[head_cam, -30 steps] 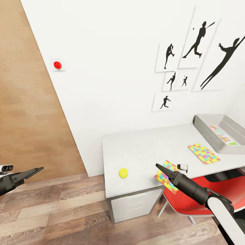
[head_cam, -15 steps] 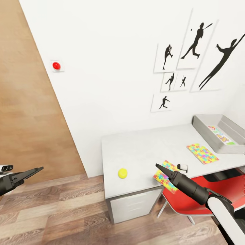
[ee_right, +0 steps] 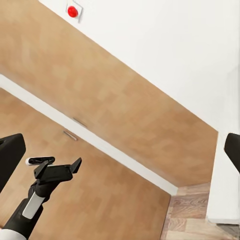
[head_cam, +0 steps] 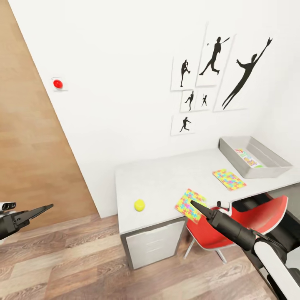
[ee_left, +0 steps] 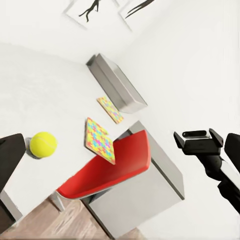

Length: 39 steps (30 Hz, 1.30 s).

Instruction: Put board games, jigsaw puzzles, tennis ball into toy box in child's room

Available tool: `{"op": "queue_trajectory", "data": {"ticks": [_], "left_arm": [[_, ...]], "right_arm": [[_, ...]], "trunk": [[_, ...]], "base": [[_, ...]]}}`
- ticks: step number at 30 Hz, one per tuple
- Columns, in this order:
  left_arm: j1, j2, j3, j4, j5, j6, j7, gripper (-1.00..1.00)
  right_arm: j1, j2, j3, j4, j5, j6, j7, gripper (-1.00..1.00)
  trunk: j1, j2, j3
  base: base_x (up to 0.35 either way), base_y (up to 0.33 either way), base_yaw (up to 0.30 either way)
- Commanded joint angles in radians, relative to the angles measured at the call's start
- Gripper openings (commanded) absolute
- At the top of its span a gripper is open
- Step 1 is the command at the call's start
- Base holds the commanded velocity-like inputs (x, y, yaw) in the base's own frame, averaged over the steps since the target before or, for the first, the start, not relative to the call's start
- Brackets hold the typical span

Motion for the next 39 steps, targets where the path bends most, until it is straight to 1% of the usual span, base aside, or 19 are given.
{"op": "queue_trajectory", "data": {"ticks": [1, 9, 13, 33, 39], "left_arm": [[-0.001, 0.0, 0.0, 0.0, -0.001, 0.011, -0.004, 1.0], [-0.001, 0.0, 0.001, 0.0, -0.001, 0.01, -0.004, 1.0], [-0.001, 0.0, 0.0, 0.0, -0.001, 0.01, -0.004, 1.0], [-0.001, 0.0, 0.0, 0.0, -0.001, 0.01, -0.004, 1.0], [0.0, 0.0, 0.0, 0.0, -0.001, 0.01, -0.004, 1.0]], "right_arm": [[-0.001, -0.001, 0.001, 0.0, -0.01, 0.007, -0.002, 1.0], [-0.001, -0.001, 0.002, 0.0, -0.01, 0.007, -0.002, 1.0], [-0.001, -0.001, 0.002, 0.0, -0.01, 0.007, -0.002, 1.0], [-0.001, -0.001, 0.002, -0.002, -0.01, 0.007, -0.002, 1.0], [-0.001, -0.001, 0.007, -0.002, -0.009, -0.022, -0.001, 1.0]], "trunk": [[0.0, -0.002, -0.001], [0.0, -0.002, 0.011], [0.0, -0.002, 0.017], [0.0, -0.002, 0.047], [0.0, -0.002, 0.056]], "base": [[-0.31, -0.024, -0.146], [-0.319, -0.006, -0.146], [-0.195, -0.001, -0.146], [-0.015, 0.0, -0.146], [0.0, 0.0, -0.146]]}}
